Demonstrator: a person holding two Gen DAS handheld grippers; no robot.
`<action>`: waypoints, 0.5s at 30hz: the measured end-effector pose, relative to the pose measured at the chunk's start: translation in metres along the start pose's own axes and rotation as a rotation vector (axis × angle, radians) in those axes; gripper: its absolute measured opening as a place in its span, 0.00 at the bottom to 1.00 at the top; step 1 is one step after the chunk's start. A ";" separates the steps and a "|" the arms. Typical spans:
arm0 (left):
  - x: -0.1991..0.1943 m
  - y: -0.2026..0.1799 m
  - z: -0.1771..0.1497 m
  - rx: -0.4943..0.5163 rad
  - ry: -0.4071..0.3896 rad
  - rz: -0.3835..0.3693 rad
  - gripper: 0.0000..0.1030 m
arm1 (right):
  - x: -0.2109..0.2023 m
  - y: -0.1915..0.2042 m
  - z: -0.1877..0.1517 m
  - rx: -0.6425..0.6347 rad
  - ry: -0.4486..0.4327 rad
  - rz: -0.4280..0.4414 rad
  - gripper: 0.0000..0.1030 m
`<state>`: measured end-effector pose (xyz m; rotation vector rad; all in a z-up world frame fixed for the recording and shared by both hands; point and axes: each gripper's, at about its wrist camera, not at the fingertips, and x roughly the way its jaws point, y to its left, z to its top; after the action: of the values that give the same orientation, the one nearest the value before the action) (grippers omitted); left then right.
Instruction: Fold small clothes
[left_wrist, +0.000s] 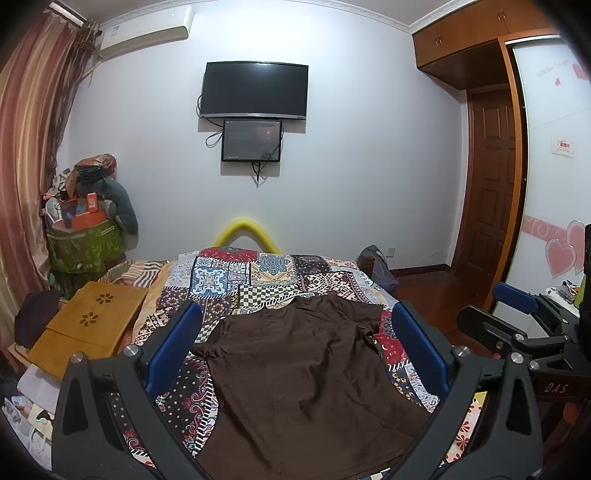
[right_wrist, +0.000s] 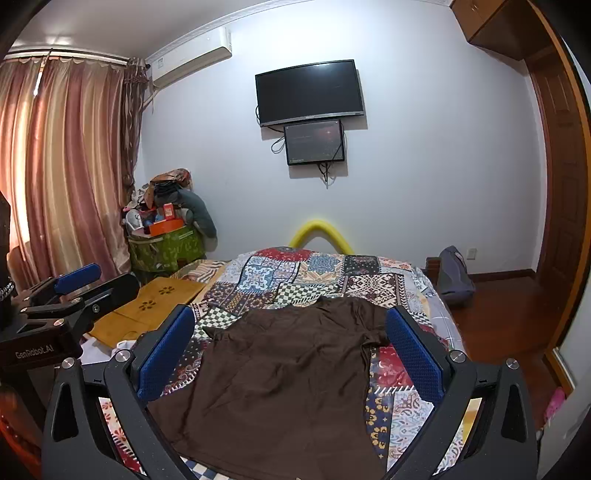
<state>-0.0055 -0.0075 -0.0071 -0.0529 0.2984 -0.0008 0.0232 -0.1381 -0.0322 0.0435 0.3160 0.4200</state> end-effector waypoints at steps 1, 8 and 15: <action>-0.001 0.001 -0.002 -0.001 -0.001 0.000 1.00 | -0.001 0.000 0.001 0.000 0.000 -0.001 1.00; 0.000 0.001 0.001 -0.003 0.000 0.003 1.00 | -0.001 0.001 0.002 0.000 0.000 -0.001 1.00; -0.001 0.000 0.002 -0.009 -0.003 0.009 1.00 | -0.002 0.002 0.001 -0.001 -0.002 -0.001 1.00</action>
<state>-0.0060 -0.0075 -0.0052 -0.0601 0.2952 0.0099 0.0212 -0.1374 -0.0301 0.0426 0.3133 0.4190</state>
